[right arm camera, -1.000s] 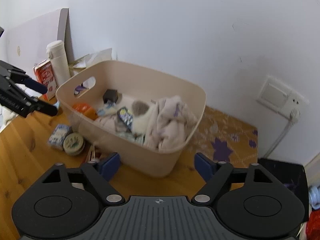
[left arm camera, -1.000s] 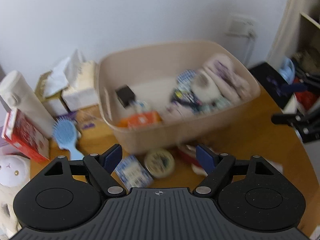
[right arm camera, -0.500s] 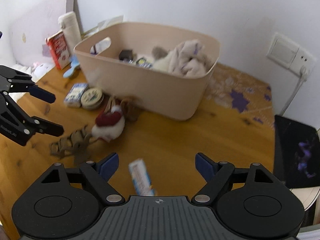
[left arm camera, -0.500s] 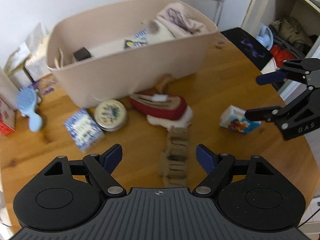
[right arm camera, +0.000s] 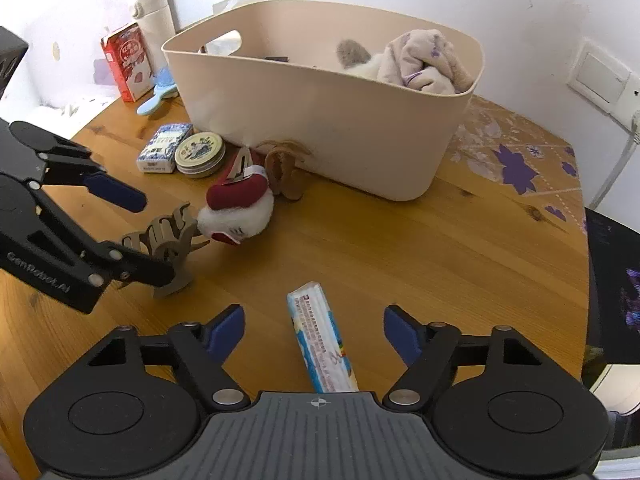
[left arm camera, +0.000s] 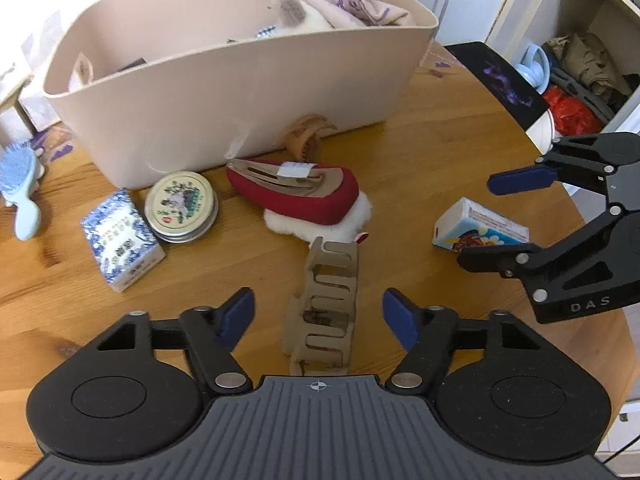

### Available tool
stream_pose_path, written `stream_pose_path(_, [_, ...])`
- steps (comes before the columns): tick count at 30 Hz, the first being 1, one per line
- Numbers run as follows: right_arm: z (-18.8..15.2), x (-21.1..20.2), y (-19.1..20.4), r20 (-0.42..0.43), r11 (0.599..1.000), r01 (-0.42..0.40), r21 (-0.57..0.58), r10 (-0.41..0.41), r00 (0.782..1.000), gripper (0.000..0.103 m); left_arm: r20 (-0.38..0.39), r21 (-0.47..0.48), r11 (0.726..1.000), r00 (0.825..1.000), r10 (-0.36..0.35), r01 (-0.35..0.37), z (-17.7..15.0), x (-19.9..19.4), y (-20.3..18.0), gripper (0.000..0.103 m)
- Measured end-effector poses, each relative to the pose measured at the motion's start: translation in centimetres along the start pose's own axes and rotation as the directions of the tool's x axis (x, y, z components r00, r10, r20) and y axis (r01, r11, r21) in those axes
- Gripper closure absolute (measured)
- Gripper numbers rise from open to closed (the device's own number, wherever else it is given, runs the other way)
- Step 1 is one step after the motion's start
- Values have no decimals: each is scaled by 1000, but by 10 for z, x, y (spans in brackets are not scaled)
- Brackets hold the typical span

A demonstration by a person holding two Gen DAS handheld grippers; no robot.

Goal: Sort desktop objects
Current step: 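Grasp the beige claw clip with the left gripper while the right grasps the white toothpaste box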

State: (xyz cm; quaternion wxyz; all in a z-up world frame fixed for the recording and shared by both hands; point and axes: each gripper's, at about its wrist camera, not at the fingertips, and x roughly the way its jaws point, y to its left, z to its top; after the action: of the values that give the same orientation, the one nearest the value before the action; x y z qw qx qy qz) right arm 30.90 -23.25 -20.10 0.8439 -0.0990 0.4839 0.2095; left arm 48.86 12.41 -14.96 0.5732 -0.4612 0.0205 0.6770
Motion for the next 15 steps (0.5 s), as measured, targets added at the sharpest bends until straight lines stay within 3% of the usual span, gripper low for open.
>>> stream_pose_path(9, [1, 13, -6, -28, 1000, -23, -8, 23, 999, 49, -4, -89, 994, 998, -70, 70, 0, 15, 2, 54])
stream_pose_path(12, [2, 17, -6, -38, 999, -36, -17, 35, 999, 60, 9, -114, 990, 996, -87, 87, 2, 17, 5, 69])
stream_pose_path(15, [3, 19, -7, -47, 999, -41, -24, 39, 998, 70, 17, -135, 985, 995, -103, 104, 4, 20, 8, 70])
